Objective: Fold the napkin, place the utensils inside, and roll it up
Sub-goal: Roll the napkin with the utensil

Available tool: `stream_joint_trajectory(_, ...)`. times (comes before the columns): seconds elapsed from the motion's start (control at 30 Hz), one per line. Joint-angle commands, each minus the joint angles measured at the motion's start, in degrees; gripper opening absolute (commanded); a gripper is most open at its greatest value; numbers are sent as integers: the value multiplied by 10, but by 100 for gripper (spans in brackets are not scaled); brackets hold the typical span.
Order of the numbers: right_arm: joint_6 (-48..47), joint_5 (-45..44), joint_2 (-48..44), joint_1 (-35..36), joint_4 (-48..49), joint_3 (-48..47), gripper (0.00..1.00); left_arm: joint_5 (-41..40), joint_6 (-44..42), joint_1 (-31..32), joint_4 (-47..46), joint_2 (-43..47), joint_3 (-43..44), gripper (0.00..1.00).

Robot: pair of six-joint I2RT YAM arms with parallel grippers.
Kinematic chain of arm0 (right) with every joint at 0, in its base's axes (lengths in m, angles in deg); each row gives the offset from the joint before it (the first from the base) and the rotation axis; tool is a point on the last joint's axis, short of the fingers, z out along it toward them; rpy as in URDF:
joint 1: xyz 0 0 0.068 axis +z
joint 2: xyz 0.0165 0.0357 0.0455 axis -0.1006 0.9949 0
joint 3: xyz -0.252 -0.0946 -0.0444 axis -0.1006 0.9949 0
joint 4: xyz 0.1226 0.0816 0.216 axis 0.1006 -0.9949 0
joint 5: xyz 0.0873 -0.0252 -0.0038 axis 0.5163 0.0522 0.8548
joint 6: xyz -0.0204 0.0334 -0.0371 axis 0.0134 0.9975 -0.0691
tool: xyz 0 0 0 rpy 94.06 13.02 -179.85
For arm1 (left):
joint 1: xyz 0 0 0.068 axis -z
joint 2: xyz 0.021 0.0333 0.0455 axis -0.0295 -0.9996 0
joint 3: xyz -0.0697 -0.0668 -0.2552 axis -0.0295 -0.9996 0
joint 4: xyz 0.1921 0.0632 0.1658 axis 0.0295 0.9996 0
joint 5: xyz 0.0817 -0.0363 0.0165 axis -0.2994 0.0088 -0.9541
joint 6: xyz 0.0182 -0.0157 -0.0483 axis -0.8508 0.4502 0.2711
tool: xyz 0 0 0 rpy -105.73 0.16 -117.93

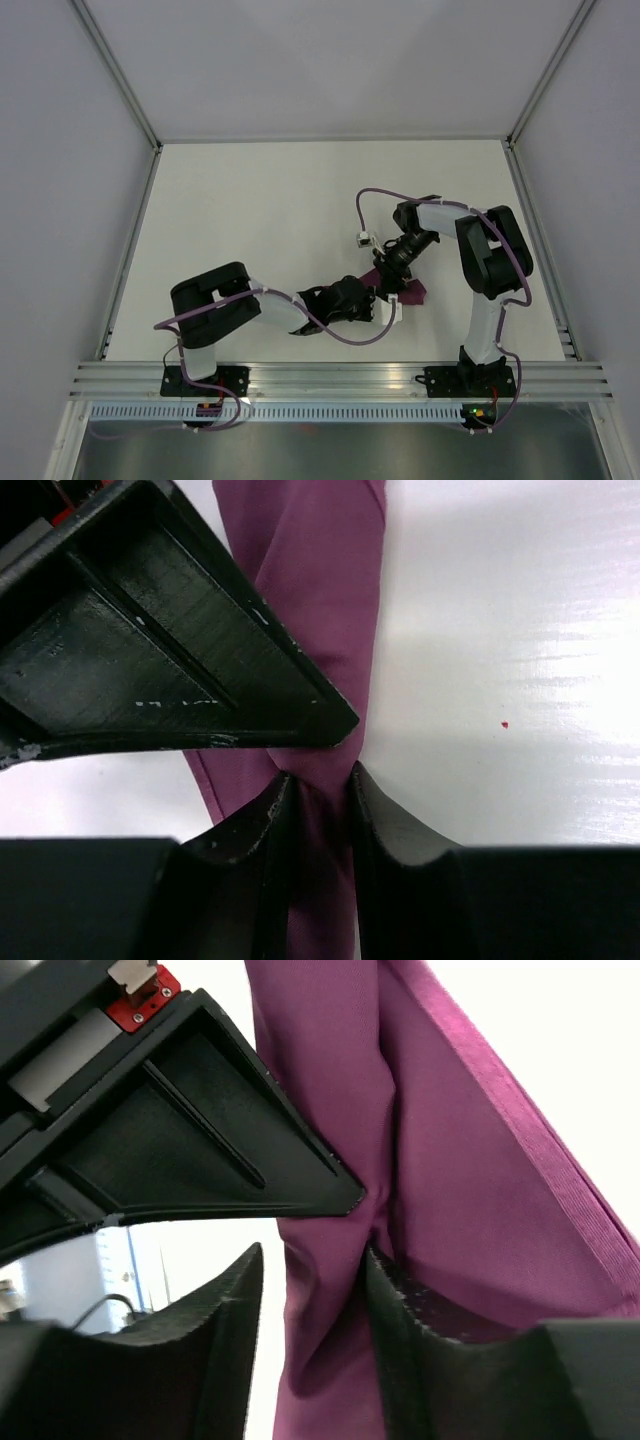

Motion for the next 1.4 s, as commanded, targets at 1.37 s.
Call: stream_joint_trajectory(1.37, 113, -313, -581, 145, 598, 488, 76, 520, 318, -222, 363, -173, 195, 2)
